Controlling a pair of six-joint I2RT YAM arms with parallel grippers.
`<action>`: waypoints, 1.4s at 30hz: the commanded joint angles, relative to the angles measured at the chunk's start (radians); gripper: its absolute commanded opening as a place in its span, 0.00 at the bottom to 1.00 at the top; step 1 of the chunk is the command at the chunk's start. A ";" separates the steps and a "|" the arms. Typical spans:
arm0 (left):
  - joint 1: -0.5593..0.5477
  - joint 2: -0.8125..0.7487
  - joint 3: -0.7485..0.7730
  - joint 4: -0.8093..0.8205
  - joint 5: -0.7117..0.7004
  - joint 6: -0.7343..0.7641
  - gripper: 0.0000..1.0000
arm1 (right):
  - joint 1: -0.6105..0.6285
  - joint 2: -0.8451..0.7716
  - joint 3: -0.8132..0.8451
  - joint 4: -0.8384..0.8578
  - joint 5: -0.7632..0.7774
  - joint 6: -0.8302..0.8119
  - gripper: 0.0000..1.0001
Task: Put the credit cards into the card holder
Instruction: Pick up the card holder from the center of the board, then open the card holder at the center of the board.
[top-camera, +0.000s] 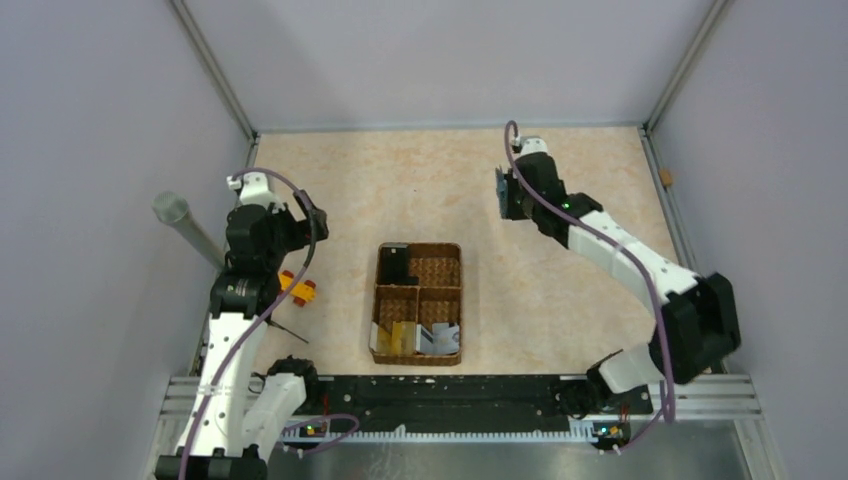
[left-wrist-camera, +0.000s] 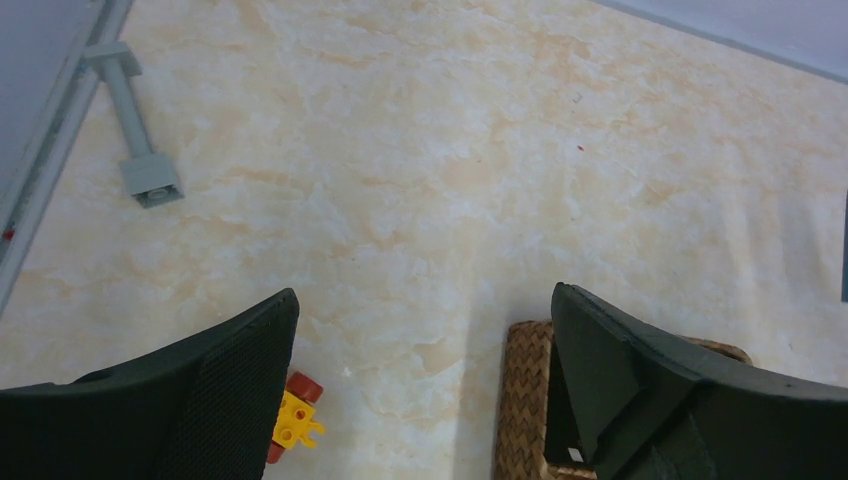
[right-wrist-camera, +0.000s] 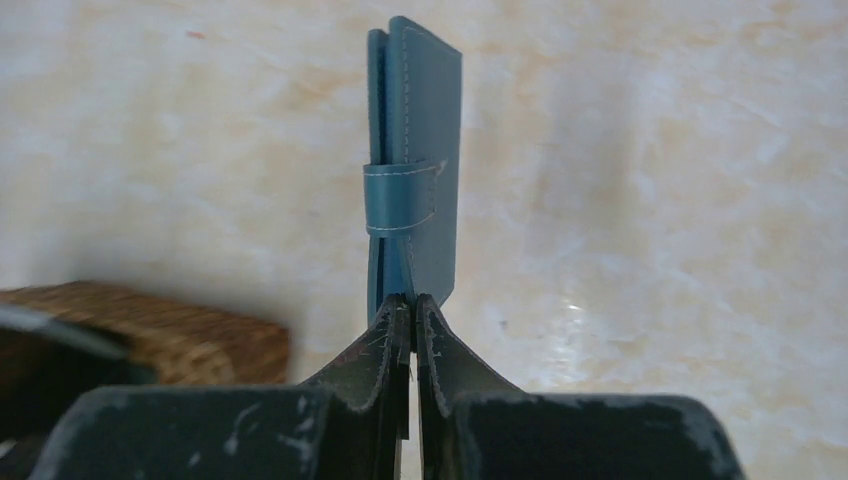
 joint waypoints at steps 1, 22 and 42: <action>0.005 -0.027 -0.016 0.091 0.250 0.022 0.99 | 0.009 -0.198 -0.091 0.155 -0.385 0.074 0.00; -0.302 0.045 -0.142 1.086 0.829 -0.658 0.99 | 0.010 -0.407 -0.263 1.230 -1.362 0.672 0.00; -0.406 0.143 -0.115 1.271 0.907 -0.697 0.06 | 0.019 -0.353 -0.289 1.146 -1.366 0.606 0.00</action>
